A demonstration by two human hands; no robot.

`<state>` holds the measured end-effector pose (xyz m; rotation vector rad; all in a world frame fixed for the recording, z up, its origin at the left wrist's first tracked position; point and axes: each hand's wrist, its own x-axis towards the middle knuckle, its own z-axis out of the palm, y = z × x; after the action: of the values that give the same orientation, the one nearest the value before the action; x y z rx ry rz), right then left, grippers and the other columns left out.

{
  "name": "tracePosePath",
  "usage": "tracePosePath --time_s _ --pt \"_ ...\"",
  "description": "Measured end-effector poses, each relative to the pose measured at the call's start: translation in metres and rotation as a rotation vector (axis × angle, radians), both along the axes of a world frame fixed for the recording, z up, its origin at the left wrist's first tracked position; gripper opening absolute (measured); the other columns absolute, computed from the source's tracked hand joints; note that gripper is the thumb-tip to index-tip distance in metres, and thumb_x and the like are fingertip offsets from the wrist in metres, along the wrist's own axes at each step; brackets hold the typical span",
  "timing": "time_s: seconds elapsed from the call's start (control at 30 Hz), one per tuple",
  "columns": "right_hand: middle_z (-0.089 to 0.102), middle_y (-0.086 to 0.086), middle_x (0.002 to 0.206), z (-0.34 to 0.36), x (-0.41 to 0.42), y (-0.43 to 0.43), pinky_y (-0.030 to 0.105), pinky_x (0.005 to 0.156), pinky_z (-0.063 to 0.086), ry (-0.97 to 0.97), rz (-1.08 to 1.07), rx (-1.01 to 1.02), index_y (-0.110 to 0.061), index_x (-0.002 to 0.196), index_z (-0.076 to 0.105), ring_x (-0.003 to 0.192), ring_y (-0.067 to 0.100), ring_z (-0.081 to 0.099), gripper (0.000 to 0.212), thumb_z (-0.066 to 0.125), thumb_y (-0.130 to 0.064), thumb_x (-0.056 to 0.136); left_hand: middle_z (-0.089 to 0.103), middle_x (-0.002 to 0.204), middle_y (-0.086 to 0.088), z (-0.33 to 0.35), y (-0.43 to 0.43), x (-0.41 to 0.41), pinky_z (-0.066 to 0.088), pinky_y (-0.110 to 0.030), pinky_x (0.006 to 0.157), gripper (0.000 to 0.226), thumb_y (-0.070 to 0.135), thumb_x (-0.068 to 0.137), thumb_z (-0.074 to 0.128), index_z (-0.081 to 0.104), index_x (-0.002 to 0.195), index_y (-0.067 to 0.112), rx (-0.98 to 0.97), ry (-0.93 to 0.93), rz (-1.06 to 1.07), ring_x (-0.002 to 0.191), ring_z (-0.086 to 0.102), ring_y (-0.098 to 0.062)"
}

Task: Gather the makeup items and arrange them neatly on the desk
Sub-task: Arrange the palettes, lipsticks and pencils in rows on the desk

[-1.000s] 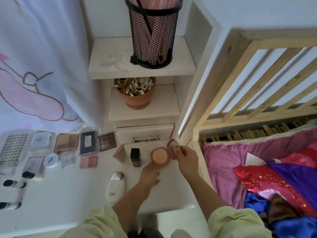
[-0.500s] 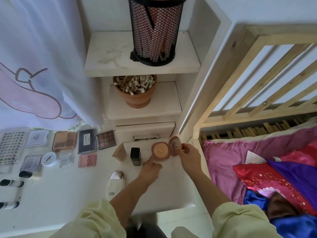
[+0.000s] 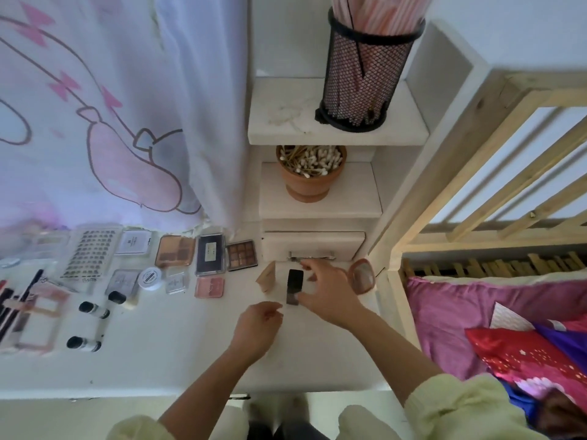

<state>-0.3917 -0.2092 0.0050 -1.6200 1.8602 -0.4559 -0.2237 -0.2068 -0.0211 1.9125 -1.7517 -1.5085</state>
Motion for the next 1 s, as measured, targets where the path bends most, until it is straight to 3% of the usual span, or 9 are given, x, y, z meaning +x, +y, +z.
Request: tracePosePath --time_s 0.13,0.3,0.4,0.5,0.6,0.67,0.83,0.93,1.0 --pt "0.051 -0.003 0.140 0.005 0.013 -0.013 0.028 0.091 0.036 0.198 0.142 0.058 -0.026 0.141 0.040 0.125 0.017 0.050 0.054 0.058 -0.041 0.093 0.056 0.137 -0.004 0.001 0.001 -0.013 0.038 -0.018 0.088 0.046 0.019 0.096 0.051 0.046 0.142 0.018 -0.061 -0.025 -0.030 0.120 0.056 -0.018" --pt "0.063 -0.002 0.118 0.003 0.012 -0.012 0.029 0.085 0.043 0.211 0.050 0.090 -0.024 0.127 0.053 0.109 0.019 0.059 0.045 0.059 -0.048 0.090 0.059 0.130 -0.003 0.009 0.003 -0.022 0.039 -0.021 0.090 0.042 0.020 0.096 0.050 0.046 0.138 0.023 -0.139 -0.025 -0.130 0.117 0.055 -0.018" --pt "0.063 -0.005 0.097 0.010 0.005 -0.005 0.030 0.078 0.048 0.121 -0.024 0.049 -0.019 0.109 0.059 0.093 0.016 0.060 0.037 0.061 -0.049 0.088 0.059 0.128 0.001 0.013 0.004 -0.021 0.037 -0.033 0.105 0.051 0.024 0.095 0.052 0.037 0.144 0.028 -0.152 -0.056 -0.181 0.117 0.055 -0.018" --pt "0.060 -0.009 0.082 0.025 -0.007 -0.004 0.019 0.065 0.039 0.081 -0.072 0.028 -0.021 0.088 0.061 0.075 0.008 0.056 0.036 0.060 -0.057 0.085 0.059 0.111 0.008 0.019 0.002 -0.019 0.046 -0.019 0.085 0.050 0.028 0.092 0.058 0.041 0.139 0.029 -0.157 0.069 -0.179 0.098 0.057 -0.009" --pt "0.065 -0.009 0.074 0.039 -0.018 -0.007 0.040 0.083 0.050 0.000 -0.118 0.002 -0.026 0.074 0.062 0.073 0.009 0.061 0.056 0.052 -0.080 0.067 0.062 0.100 0.008 0.028 -0.003 -0.015 0.046 -0.020 0.076 0.033 0.033 0.087 0.065 0.055 0.118 0.027 -0.134 0.192 -0.162 0.087 0.058 -0.009" --pt "0.070 -0.007 0.077 0.048 -0.022 -0.009 0.044 0.085 0.053 -0.149 -0.127 -0.001 -0.026 0.077 0.068 0.076 0.013 0.067 0.052 0.060 -0.077 0.065 0.064 0.089 0.008 0.032 -0.009 -0.012 0.046 -0.022 0.069 0.025 0.036 0.084 0.069 0.060 0.104 0.026 -0.120 0.227 -0.147 0.078 0.059 -0.008" --pt "0.070 -0.007 0.076 0.072 -0.019 -0.010 0.014 0.066 0.044 -0.269 -0.033 0.018 -0.022 0.086 0.075 0.068 0.001 0.062 0.027 0.070 -0.048 0.082 0.063 0.078 -0.007 0.048 -0.023 -0.005 0.046 -0.021 0.062 0.024 0.021 0.078 0.073 0.061 0.095 0.010 0.012 0.353 -0.199 0.064 0.059 -0.011" --pt "0.068 0.000 0.085 0.074 -0.016 -0.010 0.018 0.069 0.045 -0.250 0.008 0.027 -0.021 0.093 0.077 0.077 0.008 0.062 0.031 0.066 -0.049 0.085 0.069 0.098 -0.016 0.059 -0.028 0.000 0.053 -0.019 0.066 0.028 0.014 0.083 0.070 0.059 0.106 0.003 0.112 0.481 -0.199 0.077 0.069 -0.019" --pt "0.067 0.002 0.091 0.074 -0.015 -0.009 0.026 0.079 0.048 -0.273 0.005 0.047 -0.019 0.097 0.077 0.086 0.014 0.063 0.034 0.065 -0.049 0.085 0.068 0.095 -0.016 0.064 -0.030 0.003 0.055 -0.024 0.069 0.032 0.019 0.085 0.069 0.058 0.110 0.002 0.192 0.543 -0.204 0.075 0.069 -0.022"
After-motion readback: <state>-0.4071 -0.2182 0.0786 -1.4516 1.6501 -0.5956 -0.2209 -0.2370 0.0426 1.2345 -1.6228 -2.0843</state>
